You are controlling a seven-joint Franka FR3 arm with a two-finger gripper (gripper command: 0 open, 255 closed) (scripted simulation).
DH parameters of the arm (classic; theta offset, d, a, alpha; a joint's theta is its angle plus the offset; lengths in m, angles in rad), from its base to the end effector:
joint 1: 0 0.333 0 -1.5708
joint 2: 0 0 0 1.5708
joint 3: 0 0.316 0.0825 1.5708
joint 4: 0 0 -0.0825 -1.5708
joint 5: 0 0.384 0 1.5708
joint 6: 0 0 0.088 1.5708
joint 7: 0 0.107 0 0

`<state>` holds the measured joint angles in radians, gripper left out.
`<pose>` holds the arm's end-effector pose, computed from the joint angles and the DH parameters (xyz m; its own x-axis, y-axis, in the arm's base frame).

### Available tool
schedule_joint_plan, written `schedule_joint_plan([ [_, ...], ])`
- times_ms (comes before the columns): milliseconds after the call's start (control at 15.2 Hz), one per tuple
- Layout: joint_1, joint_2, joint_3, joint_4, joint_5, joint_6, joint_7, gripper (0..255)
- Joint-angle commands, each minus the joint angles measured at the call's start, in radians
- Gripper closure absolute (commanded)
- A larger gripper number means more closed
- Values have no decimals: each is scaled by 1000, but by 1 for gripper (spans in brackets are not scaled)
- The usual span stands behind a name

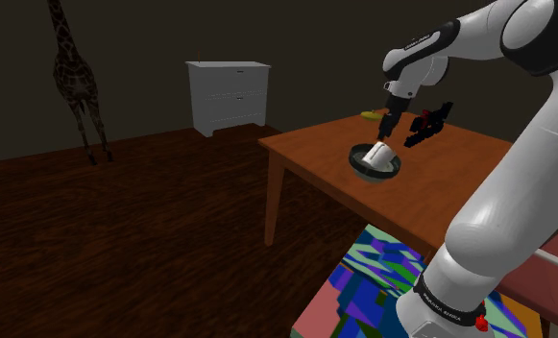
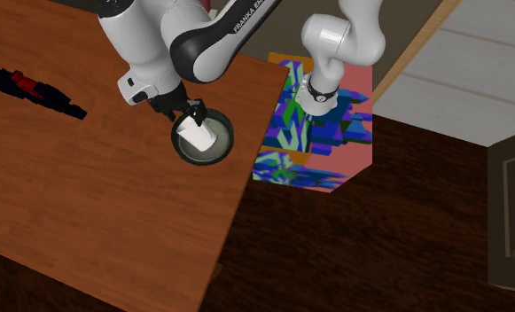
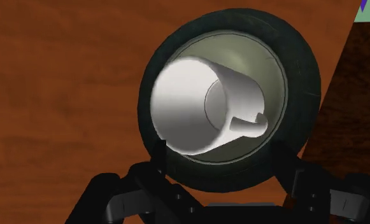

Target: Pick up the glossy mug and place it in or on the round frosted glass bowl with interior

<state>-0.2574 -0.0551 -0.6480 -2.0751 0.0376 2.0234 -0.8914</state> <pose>0.3302 -0.4227 0.4480 0.9984 -0.0308 0.0466 -0.0285 -0.9984 -0.0487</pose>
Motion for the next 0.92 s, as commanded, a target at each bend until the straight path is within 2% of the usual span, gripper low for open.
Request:
schedule_joint_plan([
  [0, 0, 0, 0, 0, 0, 0, 0, 0],
  [132, 0, 0, 0, 0, 0, 0, 0, 0],
  [396, 0, -34, 4, 98, -23, -125, 17, 0],
  [858, 0, -34, 4, 98, -23, -125, 17, 0],
])
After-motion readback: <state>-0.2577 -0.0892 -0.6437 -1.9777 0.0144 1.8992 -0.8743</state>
